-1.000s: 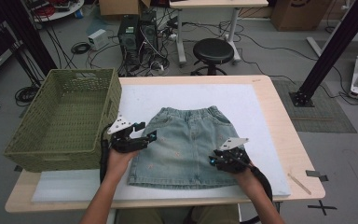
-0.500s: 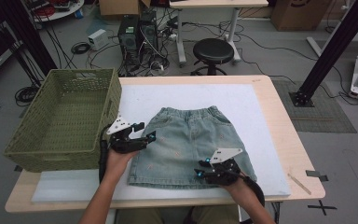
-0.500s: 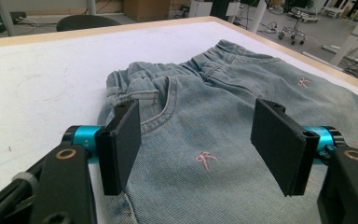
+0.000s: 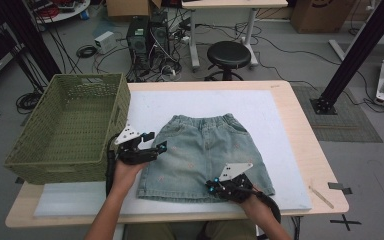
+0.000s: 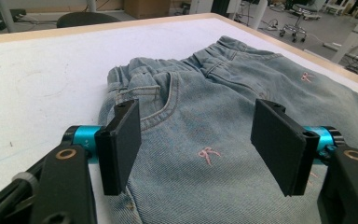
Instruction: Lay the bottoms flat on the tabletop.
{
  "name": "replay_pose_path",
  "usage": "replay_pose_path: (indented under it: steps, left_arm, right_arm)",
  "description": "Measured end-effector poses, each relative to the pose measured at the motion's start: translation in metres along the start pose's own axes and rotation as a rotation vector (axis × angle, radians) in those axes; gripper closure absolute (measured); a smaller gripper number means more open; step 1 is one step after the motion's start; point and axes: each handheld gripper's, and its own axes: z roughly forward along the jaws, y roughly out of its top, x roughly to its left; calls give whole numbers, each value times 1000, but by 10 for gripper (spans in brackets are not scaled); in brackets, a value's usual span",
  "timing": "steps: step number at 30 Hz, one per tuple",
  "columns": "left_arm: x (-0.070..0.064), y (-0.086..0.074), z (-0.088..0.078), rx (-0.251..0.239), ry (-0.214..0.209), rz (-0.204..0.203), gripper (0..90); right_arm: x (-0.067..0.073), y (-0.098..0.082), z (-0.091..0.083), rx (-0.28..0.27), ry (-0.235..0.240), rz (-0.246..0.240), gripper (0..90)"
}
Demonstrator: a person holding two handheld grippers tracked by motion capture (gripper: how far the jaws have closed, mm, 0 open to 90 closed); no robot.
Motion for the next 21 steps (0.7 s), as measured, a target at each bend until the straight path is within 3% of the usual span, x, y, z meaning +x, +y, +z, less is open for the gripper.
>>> replay_pose_path:
  steps: [5,7,8,9,11,13,15,17,21]
  left_arm:
    - [1,-1,0,2,4,-3,335]
    - [1,-1,1,6,5,-1,334]
    - [1,-1,1,7,4,-2,334]
    - [0,-1,1,7,4,-3,334]
    - [0,-1,1,6,9,-6,334]
    - [1,-1,0,5,9,-5,334]
    - [2,-2,-1,2,10,-12,334]
    - [2,-2,-1,4,13,-13,334]
    - [2,-3,-2,4,16,-17,333]
  right_arm:
    - [2,-1,-8,-19,79,13,862]
    - [5,-1,-6,6,57,-8,834]
    - [5,-2,-5,11,54,-4,776]
    - [4,-3,-5,5,56,8,680]
    - [-1,-4,-9,-27,41,35,641]
    - [-8,-6,-20,-75,9,58,609]
    - [-17,-10,-34,-97,-58,89,606]
    - [-30,-19,-48,-86,-155,116,613]
    - [-48,-43,-64,-37,-258,164,652]
